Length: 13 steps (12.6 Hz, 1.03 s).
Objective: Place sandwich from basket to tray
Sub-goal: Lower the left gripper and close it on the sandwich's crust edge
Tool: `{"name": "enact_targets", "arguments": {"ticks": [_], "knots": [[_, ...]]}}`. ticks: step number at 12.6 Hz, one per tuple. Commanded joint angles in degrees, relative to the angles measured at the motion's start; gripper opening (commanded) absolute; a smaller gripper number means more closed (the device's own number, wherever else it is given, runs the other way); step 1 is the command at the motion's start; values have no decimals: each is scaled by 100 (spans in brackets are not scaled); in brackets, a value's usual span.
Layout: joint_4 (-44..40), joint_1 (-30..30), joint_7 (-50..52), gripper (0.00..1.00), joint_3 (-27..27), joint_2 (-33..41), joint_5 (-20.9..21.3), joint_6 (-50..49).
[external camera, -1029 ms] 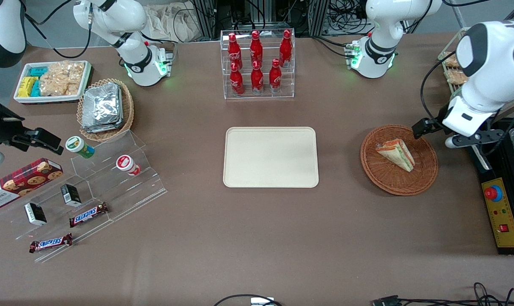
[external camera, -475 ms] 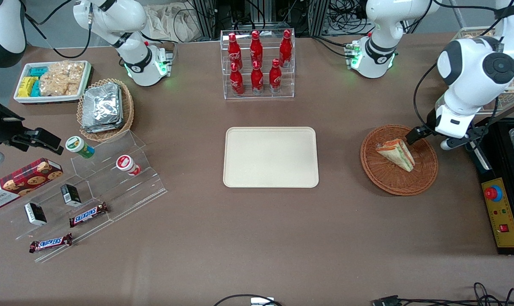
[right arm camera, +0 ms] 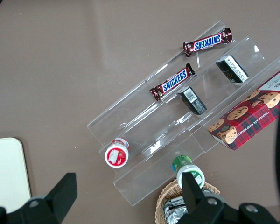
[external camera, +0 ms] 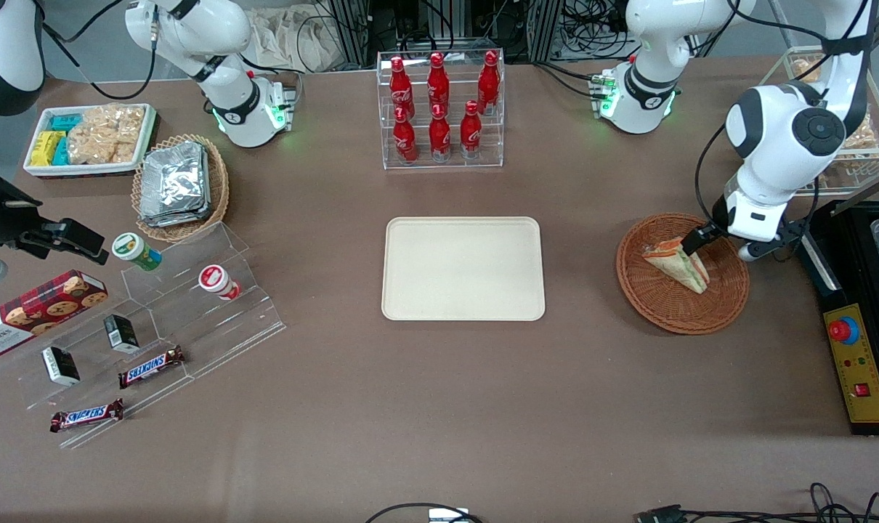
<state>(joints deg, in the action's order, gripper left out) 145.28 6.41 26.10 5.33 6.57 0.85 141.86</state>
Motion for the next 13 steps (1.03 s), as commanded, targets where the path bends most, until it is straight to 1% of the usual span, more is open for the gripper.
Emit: {"name": "enact_targets", "arguments": {"ticks": [1, 3, 5, 13], "knots": [[141, 10, 211, 100, 38, -138, -6, 350], [237, -25, 562, 100, 47, -322, 3, 657], [352, -34, 695, 100, 64, -384, 3, 886], [659, -34, 748, 100, 73, -867, 3, 1817]]}}
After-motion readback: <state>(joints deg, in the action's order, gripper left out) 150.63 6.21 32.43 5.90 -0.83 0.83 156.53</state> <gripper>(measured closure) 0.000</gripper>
